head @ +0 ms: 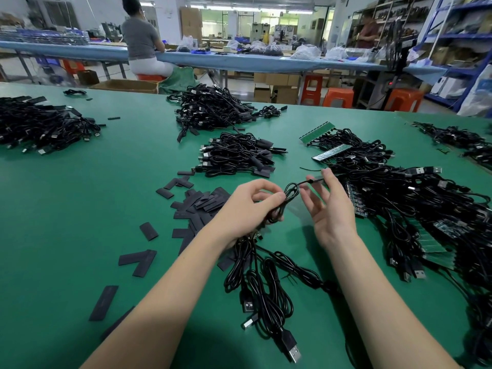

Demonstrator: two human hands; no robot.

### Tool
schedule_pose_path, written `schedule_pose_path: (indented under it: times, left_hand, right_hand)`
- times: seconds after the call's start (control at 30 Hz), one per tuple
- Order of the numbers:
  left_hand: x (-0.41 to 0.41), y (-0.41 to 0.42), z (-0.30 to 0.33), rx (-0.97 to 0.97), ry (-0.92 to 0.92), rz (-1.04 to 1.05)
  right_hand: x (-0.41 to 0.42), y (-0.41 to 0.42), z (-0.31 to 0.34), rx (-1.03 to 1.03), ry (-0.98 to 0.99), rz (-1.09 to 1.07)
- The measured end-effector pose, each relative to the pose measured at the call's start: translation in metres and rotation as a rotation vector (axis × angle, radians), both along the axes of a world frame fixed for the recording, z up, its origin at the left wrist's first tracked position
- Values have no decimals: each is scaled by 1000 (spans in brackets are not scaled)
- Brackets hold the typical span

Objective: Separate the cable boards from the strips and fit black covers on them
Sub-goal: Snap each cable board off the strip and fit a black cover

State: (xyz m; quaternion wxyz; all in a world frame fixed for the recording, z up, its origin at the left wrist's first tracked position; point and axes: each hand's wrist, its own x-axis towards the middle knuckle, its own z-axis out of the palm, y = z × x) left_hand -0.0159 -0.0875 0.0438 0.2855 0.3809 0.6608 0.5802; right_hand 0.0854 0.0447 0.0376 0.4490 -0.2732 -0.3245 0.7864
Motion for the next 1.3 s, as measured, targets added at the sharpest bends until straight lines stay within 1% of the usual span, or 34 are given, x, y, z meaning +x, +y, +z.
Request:
schedule_pose_path:
  times: [0.13,0.2,0.27,0.4,0.57,0.7,0.8,0.87,0.93,1.0,1.17,1.23,1.3]
  left_hand:
    - [-7,4,5,56,-112,83]
    - [-16,8,8,78,-112,137]
    - [-31,13,14,58,5,180]
    - [-67,27,35,-49,259,153]
    - [-116,56,57,-190,633,321]
    - [-137,73,65,-269,878,363]
    - [-146,80,62,-361,998,377]
    - [-145,83,53,-412,1033,397]
    - [-134,83,42,-387,1028,400]
    - [-116,81,33,-280,953,387]
    - [-61,65,13,33,667,356]
    - [-41,56,7,97,521,363]
    - [-27,48,1,105,384,366]
  right_hand:
    - [-2,0,-9,59,-112,40]
    - [-3,-2,-12,115,-163,34]
    - [-4,-2,-14,150,-181,30]
    - [-6,-2,-18,179,-199,31]
    - [-10,-2,-25,276,-275,30]
    - [-11,0,-29,330,-325,22]
    - [-11,1,-31,330,-321,28]
    - [-10,2,-31,328,-310,36]
    - [-10,2,-31,327,-308,41]
    - [-10,2,-31,332,-306,44]
    - [-11,2,-31,340,-307,57]
    - [-10,2,-31,337,-295,69]
    - [-10,2,-30,349,-299,90]
